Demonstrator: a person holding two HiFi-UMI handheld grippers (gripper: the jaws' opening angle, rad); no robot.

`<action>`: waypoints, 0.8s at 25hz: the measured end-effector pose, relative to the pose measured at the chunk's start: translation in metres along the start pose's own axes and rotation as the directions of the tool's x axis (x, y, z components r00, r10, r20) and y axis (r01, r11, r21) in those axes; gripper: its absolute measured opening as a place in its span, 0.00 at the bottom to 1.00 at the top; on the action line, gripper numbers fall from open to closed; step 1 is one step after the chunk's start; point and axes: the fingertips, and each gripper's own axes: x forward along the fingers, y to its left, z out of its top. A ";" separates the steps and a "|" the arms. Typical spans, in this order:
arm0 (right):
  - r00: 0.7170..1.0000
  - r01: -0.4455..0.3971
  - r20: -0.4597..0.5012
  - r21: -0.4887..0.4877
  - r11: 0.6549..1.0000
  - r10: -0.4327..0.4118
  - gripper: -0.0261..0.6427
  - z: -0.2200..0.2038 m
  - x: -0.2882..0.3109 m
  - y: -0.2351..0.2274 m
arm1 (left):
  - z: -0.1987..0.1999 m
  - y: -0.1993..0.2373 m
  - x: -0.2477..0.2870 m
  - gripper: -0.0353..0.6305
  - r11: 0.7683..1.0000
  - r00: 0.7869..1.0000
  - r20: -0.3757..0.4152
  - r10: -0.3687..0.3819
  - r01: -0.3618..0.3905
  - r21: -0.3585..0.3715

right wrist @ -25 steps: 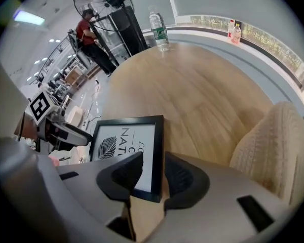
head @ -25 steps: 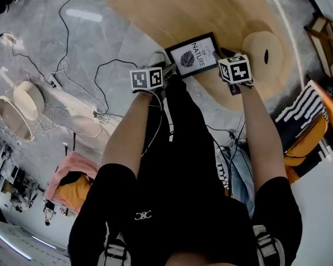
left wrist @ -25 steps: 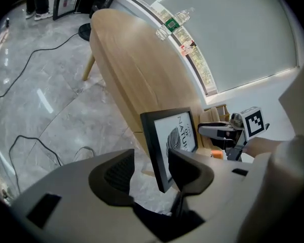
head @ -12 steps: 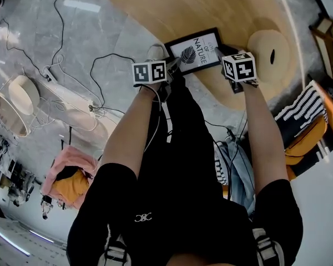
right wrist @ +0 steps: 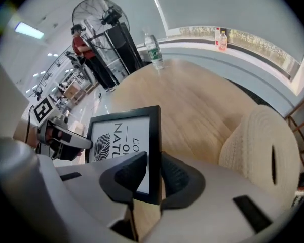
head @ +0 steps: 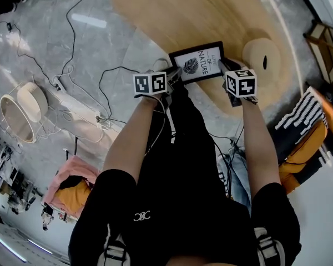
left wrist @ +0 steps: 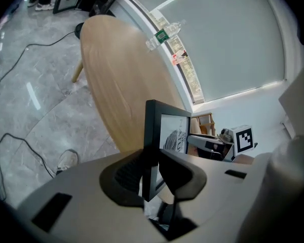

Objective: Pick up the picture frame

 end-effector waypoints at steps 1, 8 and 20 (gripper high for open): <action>0.999 0.010 0.032 -0.004 1.000 -0.010 0.19 0.011 -0.015 0.004 | 0.008 -0.012 -0.010 0.21 1.000 1.000 0.013 -0.002 0.001 0.030; 0.954 0.087 0.289 -0.036 0.996 -0.073 0.19 0.101 -0.137 0.061 | 0.070 -0.101 -0.114 0.21 0.970 0.991 0.116 -0.062 0.033 0.240; 0.681 0.251 0.714 -0.022 0.968 -0.161 0.17 0.225 -0.383 0.148 | 0.157 -0.302 -0.301 0.21 0.787 0.927 0.315 -0.204 -0.036 0.616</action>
